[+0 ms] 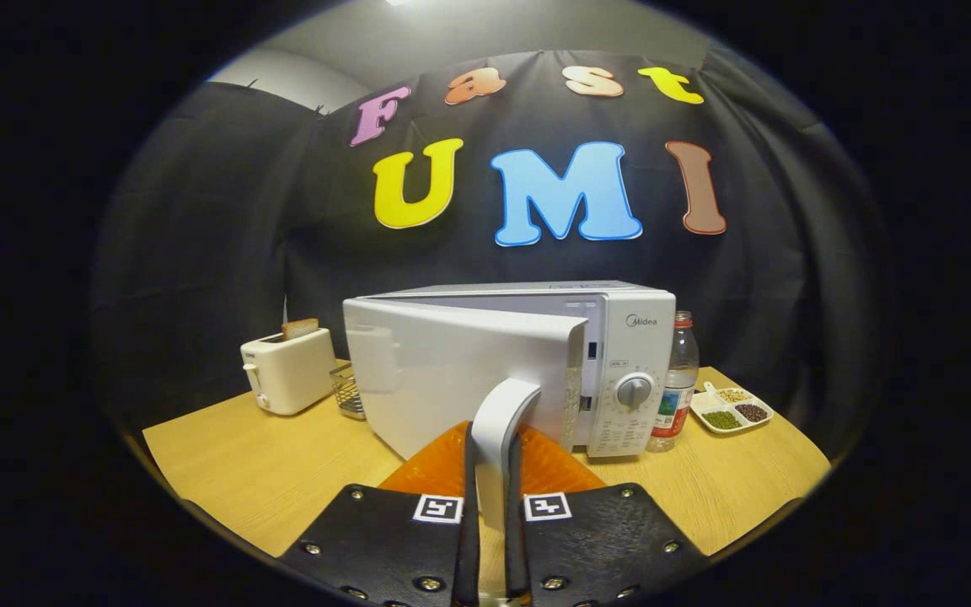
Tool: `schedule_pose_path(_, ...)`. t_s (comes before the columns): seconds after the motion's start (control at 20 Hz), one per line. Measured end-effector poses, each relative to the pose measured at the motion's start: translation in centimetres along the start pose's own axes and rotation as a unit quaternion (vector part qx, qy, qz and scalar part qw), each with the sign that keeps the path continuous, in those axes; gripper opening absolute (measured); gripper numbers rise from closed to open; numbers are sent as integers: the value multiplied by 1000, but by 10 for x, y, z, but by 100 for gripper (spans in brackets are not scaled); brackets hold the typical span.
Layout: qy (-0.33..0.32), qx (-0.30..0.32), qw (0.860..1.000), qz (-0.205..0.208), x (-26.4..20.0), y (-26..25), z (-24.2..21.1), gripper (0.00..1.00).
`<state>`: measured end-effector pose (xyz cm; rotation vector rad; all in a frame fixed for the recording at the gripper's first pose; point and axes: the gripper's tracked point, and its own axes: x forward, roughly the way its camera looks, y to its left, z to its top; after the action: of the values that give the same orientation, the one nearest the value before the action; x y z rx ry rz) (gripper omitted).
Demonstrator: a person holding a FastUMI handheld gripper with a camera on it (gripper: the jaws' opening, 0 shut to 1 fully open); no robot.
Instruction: Open the microwave, put the food inside, and close the microwave door.
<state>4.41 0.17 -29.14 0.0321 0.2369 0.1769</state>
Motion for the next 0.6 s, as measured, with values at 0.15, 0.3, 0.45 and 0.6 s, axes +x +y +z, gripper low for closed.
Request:
schedule_pose_path(0.15, 14, 7, 999, 40, -21, 39, -6, 12)
schedule_pose_path(0.3, 25, 11, 995, 93, -38, 83, -11, 12)
schedule_pose_path(0.45, 22, -6, 995, 98, -49, 110, -13, 11)
schedule_pose_path(0.6, 21, -18, 997, 74, -52, 129, -18, 11)
